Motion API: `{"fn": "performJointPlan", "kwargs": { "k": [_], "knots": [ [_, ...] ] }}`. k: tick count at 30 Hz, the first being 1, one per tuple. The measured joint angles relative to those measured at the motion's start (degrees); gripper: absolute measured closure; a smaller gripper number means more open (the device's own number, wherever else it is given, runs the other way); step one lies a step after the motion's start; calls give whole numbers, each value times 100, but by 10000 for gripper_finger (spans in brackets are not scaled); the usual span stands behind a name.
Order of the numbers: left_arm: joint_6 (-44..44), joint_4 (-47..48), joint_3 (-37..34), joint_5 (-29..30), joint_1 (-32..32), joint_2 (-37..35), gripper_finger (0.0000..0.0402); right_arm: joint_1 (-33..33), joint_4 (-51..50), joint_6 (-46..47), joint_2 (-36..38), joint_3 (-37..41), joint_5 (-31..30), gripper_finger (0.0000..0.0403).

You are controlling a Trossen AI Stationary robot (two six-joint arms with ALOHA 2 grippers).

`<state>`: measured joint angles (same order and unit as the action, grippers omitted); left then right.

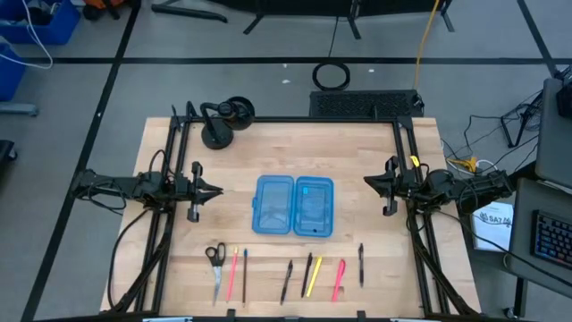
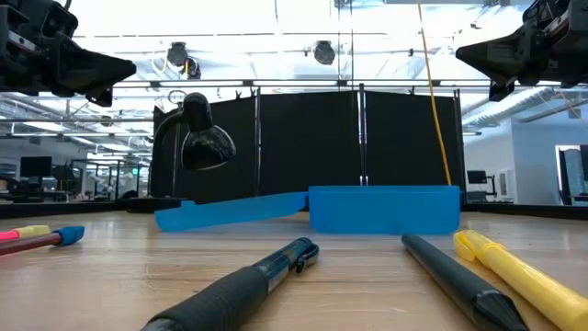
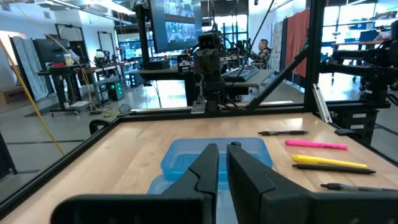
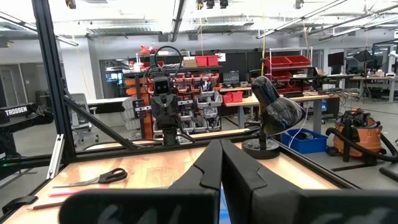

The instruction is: Pick & place school supplies into a supply box

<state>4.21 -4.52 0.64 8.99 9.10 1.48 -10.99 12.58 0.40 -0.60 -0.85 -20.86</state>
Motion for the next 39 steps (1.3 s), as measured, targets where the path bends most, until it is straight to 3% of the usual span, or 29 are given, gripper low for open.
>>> {"fn": "performJointPlan", "kwargs": {
  "k": [39],
  "knots": [
    [0, -1, 0, 0, 0, 0, 364, -2, 91, 0, 0, -1, 0, 403]
  ]
}}
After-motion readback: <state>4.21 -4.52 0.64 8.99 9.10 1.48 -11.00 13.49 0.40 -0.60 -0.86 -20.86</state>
